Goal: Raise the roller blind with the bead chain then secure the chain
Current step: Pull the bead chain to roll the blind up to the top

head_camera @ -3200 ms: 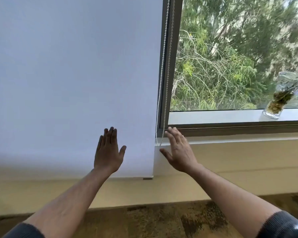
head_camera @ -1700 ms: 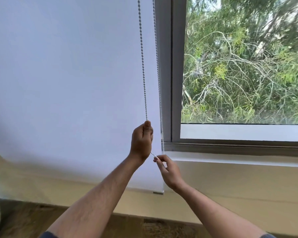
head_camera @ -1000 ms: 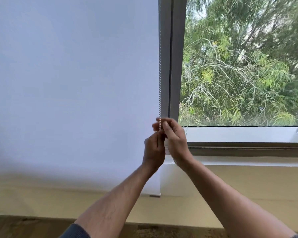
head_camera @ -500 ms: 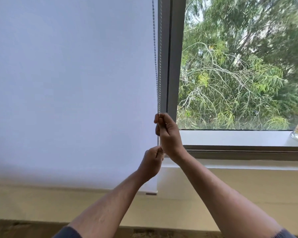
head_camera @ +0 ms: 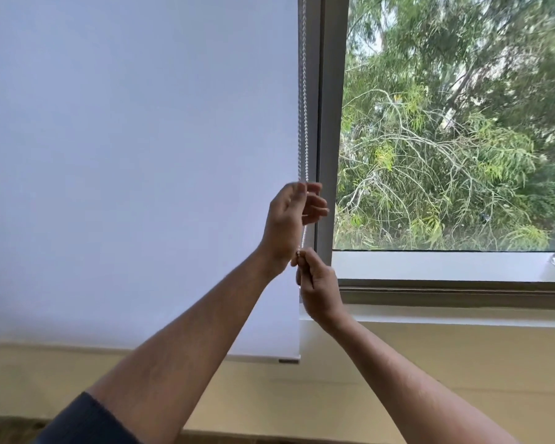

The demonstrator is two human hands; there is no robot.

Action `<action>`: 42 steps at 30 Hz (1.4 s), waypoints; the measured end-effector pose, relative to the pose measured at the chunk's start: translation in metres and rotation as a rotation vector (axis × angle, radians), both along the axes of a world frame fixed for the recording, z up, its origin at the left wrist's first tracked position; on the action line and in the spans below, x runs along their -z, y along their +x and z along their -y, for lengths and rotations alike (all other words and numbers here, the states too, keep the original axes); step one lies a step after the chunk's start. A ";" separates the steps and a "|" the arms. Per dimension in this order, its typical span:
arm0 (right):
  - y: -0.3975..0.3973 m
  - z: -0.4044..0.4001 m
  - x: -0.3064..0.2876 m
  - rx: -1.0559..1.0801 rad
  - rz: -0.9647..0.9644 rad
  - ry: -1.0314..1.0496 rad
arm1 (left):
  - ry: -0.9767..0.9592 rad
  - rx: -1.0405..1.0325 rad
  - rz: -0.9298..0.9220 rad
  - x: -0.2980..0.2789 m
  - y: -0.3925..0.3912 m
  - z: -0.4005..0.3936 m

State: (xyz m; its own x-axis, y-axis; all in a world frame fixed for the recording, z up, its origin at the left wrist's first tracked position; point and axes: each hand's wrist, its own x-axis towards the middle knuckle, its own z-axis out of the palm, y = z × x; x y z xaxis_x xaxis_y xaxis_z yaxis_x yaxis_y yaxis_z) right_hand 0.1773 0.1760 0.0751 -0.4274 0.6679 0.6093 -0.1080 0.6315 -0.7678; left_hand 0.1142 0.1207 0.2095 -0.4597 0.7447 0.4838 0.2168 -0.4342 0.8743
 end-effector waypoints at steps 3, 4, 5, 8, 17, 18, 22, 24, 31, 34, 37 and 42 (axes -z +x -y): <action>0.001 0.004 0.007 0.001 -0.008 -0.009 | 0.038 0.021 0.039 -0.018 0.007 -0.003; 0.001 0.005 0.007 -0.004 -0.010 -0.012 | 0.040 0.005 0.056 -0.018 0.007 -0.003; 0.001 0.004 0.008 -0.012 -0.003 -0.013 | 0.048 -0.009 0.069 -0.014 0.006 -0.003; 0.000 0.001 0.014 -0.025 0.082 -0.028 | 0.041 -0.030 0.087 0.001 -0.003 -0.002; 0.007 -0.014 0.017 -0.119 0.321 -0.181 | -0.097 -0.157 0.025 0.061 -0.014 0.002; 0.008 -0.013 0.001 -0.150 0.233 -0.217 | -0.112 -0.170 0.016 0.067 -0.017 0.002; 0.008 -0.010 -0.089 -0.320 -0.056 -0.393 | -0.218 -0.207 0.014 0.100 -0.021 0.000; 0.005 -0.008 -0.129 -0.427 -0.110 -0.385 | -0.238 -0.171 0.063 0.114 -0.018 0.001; -0.027 -0.002 -0.166 -0.339 -0.298 -0.237 | -0.271 -0.107 0.104 0.123 -0.006 -0.004; -0.031 -0.003 -0.150 -0.300 -0.335 -0.184 | -0.327 -0.076 0.067 0.123 -0.002 -0.003; -0.029 -0.006 -0.136 -0.266 -0.317 -0.134 | -0.327 -0.032 -0.029 0.121 -0.004 -0.001; -0.021 -0.011 -0.104 -0.222 -0.240 -0.128 | -0.166 -0.083 -0.011 0.087 -0.028 -0.010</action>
State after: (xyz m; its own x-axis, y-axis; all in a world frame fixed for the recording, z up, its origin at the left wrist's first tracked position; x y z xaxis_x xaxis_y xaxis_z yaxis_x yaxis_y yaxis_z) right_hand 0.1567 0.1870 0.1796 -0.4253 0.6519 0.6278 -0.4194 0.4727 -0.7750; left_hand 0.0866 0.1304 0.1220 -0.5182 0.7747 0.3624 0.2553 -0.2643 0.9300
